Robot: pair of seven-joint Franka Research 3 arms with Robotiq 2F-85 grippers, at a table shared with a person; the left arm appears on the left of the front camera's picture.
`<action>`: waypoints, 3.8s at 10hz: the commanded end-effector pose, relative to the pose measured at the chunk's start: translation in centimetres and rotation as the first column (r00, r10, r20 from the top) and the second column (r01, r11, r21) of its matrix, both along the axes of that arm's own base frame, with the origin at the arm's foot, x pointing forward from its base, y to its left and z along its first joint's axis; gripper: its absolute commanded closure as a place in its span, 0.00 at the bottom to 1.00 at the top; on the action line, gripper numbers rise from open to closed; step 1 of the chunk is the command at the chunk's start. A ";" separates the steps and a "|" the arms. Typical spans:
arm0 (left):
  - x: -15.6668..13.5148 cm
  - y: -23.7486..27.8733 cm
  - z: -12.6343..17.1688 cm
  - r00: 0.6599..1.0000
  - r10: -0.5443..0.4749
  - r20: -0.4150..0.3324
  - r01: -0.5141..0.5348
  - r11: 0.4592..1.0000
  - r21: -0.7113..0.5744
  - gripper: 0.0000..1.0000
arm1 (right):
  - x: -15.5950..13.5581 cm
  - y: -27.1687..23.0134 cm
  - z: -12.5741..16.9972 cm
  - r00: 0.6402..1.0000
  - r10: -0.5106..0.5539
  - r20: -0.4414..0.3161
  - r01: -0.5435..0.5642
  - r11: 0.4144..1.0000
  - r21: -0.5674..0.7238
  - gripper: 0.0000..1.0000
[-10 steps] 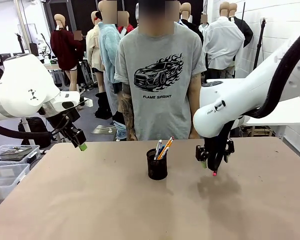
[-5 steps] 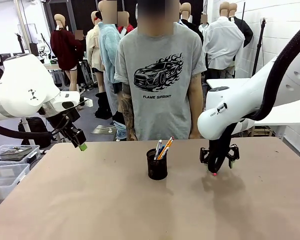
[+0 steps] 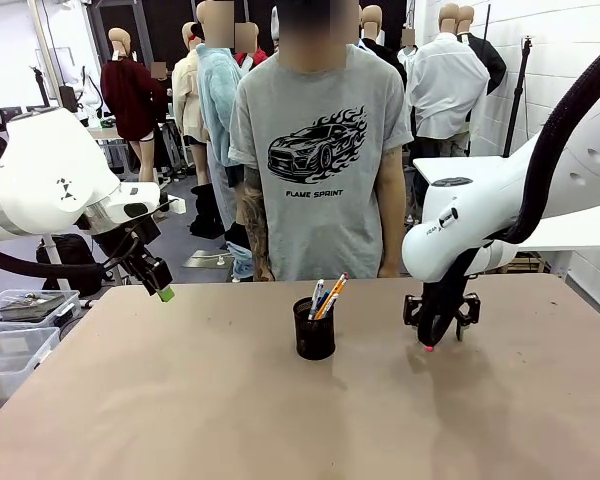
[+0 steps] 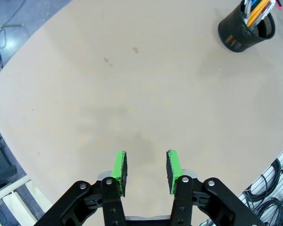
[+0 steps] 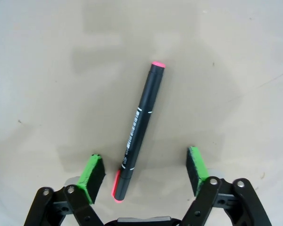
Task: Place the pens into the pen holder.
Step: Pick up a writing instrument from the table and place it into the Pen holder.
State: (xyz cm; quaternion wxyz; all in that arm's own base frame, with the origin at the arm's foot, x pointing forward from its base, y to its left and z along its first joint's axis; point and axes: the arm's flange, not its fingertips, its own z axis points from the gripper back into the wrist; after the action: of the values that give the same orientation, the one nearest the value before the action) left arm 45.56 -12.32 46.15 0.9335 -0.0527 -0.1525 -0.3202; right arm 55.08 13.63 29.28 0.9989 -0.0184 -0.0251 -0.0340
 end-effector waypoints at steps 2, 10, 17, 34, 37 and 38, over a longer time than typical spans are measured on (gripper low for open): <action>0.1 0.4 0.0 1.000 -0.025 0.008 0.025 1.000 0.002 0.54 | 0.2 0.2 -0.6 1.000 0.028 0.006 -0.028 0.999 0.023 0.79; 0.1 0.4 0.0 1.000 -0.025 0.008 0.025 1.000 0.002 0.54 | 0.8 0.1 1.4 0.989 0.124 -0.079 -0.128 0.990 -0.057 1.00; 0.1 0.4 0.0 1.000 -0.025 0.008 0.025 1.000 0.002 0.54 | -0.7 0.7 1.0 0.976 0.211 -0.057 -0.215 0.974 -0.068 0.84; 0.1 0.4 0.0 1.000 -0.025 0.008 0.025 1.000 0.002 0.54 | -0.3 1.0 0.3 0.965 0.253 -0.066 -0.254 0.967 -0.007 1.00; 0.1 0.4 0.0 1.000 -0.025 0.008 0.025 1.000 0.002 0.54 | -1.0 0.9 1.3 0.952 0.304 -0.043 -0.303 0.953 0.018 1.00; 0.1 0.4 0.0 1.000 -0.025 0.008 0.025 1.000 0.002 0.54 | -1.8 0.5 2.8 0.946 0.324 0.004 -0.324 0.945 0.037 1.00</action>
State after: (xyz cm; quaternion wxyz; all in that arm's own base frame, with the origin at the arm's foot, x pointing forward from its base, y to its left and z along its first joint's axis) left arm 45.56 -12.31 46.15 0.9335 -0.0527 -0.1524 -0.3203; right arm 54.76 14.88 31.03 0.9934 -0.0244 -0.0061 0.1117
